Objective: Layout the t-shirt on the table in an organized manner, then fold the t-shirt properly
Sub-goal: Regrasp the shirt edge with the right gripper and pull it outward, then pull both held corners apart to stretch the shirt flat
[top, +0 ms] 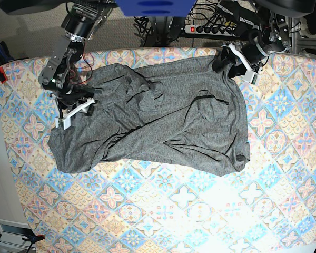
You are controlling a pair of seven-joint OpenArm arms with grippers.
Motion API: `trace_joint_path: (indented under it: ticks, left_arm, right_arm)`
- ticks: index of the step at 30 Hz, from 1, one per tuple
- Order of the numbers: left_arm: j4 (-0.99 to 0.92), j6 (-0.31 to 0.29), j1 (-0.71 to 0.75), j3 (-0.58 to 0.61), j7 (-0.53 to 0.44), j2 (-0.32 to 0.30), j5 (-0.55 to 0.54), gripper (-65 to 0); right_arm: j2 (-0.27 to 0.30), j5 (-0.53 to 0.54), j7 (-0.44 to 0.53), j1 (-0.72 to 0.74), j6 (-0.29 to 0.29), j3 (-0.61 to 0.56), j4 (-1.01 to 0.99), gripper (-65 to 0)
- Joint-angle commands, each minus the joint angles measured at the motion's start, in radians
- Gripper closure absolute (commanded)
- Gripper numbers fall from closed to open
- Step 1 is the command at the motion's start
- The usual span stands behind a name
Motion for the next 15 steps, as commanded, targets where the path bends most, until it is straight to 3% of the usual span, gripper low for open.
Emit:
trace_joint_path:
  ticks: [1, 4, 9, 15]
  left_arm:
    - [-0.011, 0.034, -0.001, 0.006, 0.104, -0.002, 0.102, -29.5]
    - [-0.014, 0.034, -0.024, 0.009, 0.105, 0.004, 0.140, -20.5]
    - [-0.016, 0.034, -0.062, 0.002, 0.105, 0.036, 0.200, -3.6]
    - [-0.010, 0.034, -0.065, 0.002, 0.105, 0.039, 0.215, -4.0]
  right_arm:
    - [-0.005, 0.001, -0.044, -0.002, 0.007, -0.005, 0.000, -15.1]
    - [-0.005, 0.001, -0.044, -0.002, 0.007, 0.002, 0.000, -0.1]
    - [0.009, -0.008, -0.044, -0.004, 0.007, 0.014, 0.002, 0.0]
    - [0.015, -0.118, -0.034, -0.004, 0.007, 0.070, 0.062, 0.0]
